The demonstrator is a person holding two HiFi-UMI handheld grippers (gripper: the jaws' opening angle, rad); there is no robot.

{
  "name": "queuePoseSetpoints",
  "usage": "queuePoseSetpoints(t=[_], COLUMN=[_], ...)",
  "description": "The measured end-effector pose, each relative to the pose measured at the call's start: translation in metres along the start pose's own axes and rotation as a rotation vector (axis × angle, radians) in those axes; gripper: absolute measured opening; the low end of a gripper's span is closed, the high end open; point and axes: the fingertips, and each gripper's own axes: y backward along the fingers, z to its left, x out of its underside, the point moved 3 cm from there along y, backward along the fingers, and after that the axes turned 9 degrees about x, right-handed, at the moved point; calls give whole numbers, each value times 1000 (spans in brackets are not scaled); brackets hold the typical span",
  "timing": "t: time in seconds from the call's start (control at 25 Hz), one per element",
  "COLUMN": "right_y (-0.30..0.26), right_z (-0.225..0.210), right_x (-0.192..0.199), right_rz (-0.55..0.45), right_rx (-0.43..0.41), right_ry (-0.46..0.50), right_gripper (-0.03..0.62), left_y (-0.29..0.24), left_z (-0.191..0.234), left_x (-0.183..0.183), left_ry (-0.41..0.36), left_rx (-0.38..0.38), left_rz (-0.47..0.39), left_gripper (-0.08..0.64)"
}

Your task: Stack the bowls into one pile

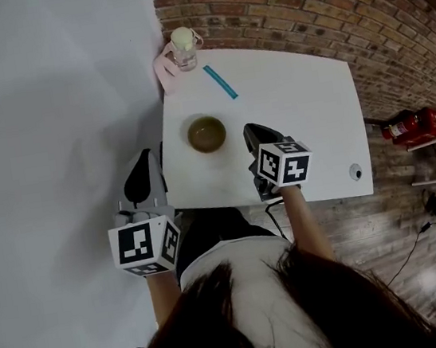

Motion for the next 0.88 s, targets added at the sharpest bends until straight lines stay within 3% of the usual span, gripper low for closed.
queuePoseSetpoints(t=[0.56,0.88], right_y=[69,104], right_z=[0,9], right_x=[-45,-64], right_rz=[-259,-376], right_rx=[-31,-30], right_ry=[206,256], right_gripper=[2,2], left_y=[-2,-11], left_z=[-61,-78], left_x=[-8,-19], left_ry=[-53,-82], left_rx=[25,80], left_rz=[-16,-29], left_gripper=[-1,0])
